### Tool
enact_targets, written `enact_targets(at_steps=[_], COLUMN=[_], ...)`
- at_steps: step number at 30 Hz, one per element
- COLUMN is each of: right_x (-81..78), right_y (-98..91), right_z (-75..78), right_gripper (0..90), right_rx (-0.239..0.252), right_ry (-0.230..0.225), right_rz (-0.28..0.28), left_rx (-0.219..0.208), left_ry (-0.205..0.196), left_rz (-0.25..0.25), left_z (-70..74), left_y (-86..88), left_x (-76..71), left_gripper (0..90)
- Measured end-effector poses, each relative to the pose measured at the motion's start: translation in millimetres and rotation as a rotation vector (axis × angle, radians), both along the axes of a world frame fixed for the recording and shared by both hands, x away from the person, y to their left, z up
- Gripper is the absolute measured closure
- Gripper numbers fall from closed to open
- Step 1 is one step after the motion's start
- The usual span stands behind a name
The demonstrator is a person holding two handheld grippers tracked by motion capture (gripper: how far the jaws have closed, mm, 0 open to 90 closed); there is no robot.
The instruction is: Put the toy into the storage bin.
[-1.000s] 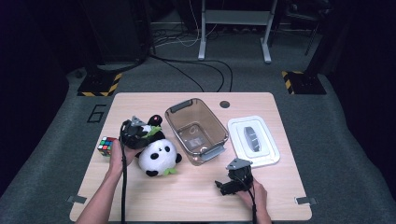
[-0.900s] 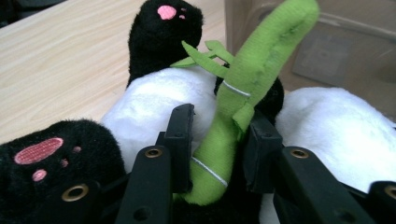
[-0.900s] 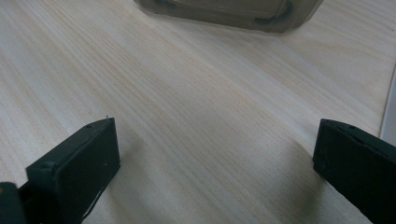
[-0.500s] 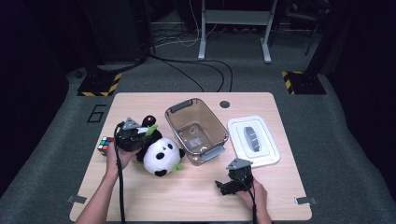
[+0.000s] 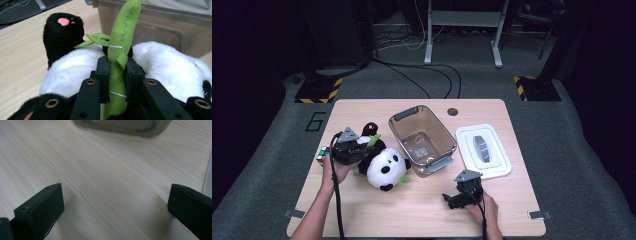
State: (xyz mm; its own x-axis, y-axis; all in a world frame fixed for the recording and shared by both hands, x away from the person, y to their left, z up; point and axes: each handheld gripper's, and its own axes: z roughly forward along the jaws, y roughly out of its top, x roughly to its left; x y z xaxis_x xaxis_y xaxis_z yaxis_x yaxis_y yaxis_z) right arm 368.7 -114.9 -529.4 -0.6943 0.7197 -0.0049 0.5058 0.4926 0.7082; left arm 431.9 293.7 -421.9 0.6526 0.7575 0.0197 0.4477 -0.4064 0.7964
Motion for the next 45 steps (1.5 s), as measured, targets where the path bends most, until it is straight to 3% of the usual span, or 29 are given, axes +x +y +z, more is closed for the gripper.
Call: enact_targets(at_steps=[8, 21, 33, 45], right_x=[0.0, 0.1, 0.5, 0.6], right_y=[0.0, -0.1, -0.5, -0.6], right_z=[0.0, 0.0, 0.0, -0.1], right_gripper=[0.0, 0.0, 0.0, 0.0], right_rx=[0.000, 0.000, -0.005, -0.003], right_ry=[0.000, 0.000, -0.003, -0.002], right_rz=[0.000, 0.000, 0.004, -0.001], left_rx=[-0.022, -0.034, -0.066, -0.083], left_ry=[-0.020, -0.055, -0.091, -0.132], left_rz=[-0.041, -0.057, -0.061, -0.064], left_z=[15.3, 41.1, 69.3, 94.7], left_y=[4.6, 16.0, 25.1, 23.4], left_x=[-11.9, -22.2, -22.4, -14.4], left_gripper=[76.9, 76.8, 76.9, 76.9])
